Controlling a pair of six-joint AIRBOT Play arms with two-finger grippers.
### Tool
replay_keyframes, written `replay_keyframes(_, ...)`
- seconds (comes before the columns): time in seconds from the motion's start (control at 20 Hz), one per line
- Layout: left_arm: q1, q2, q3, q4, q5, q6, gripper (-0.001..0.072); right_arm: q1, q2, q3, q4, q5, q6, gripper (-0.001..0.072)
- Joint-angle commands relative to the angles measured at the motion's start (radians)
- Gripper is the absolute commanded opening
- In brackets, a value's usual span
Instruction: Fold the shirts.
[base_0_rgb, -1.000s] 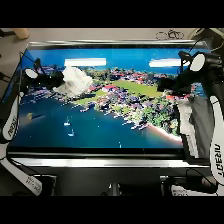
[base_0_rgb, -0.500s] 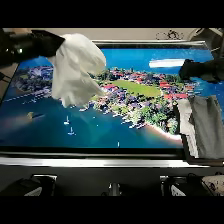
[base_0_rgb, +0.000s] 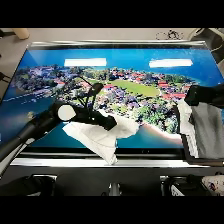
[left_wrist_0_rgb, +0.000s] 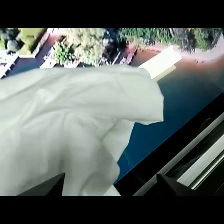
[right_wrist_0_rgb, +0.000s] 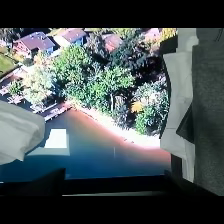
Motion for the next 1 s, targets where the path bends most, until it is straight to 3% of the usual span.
replay_keyframes(0.0, 0.117, 0.015, 0.058, 0.035, -0.121, 0.018, 0.0720, 0.001, -0.046, -0.046, 0.066, 0.019, 0.002, 0.0668)
replay_keyframes(0.25, 0.512, 0.104, 0.010, 0.211, -0.359, 0.018, 0.0720, 0.002, -0.075, -0.282, 0.336, -0.128, -0.025, 0.0669)
replay_keyframes(0.4, 0.649, 0.104, -0.203, 0.163, -0.340, 0.041, 0.0720, 0.002, -0.076, -0.439, 0.349, -0.233, -0.036, 0.0670)
replay_keyframes(0.55, 0.657, 0.097, -0.358, 0.030, -0.223, 0.117, 0.0704, 0.002, -0.084, -0.543, 0.374, -0.286, -0.036, 0.0669)
replay_keyframes(0.6, 0.645, 0.087, -0.384, -0.003, -0.179, 0.127, 0.0644, 0.002, -0.090, -0.568, 0.386, -0.297, -0.043, 0.0670)
replay_keyframes(0.8, 0.566, 0.023, -0.392, -0.084, -0.077, 0.153, 0.0630, 0.002, -0.167, -0.613, 0.454, -0.315, -0.078, 0.0702)
replay_keyframes(0.9, 0.530, 0.000, -0.392, -0.094, -0.040, 0.152, 0.0431, 0.002, -0.218, -0.624, 0.507, -0.364, -0.084, 0.0704)
replay_keyframes(0.95, 0.522, -0.003, -0.392, -0.094, -0.034, 0.153, 0.0226, 0.002, -0.246, -0.626, 0.546, -0.384, -0.101, 0.0704)
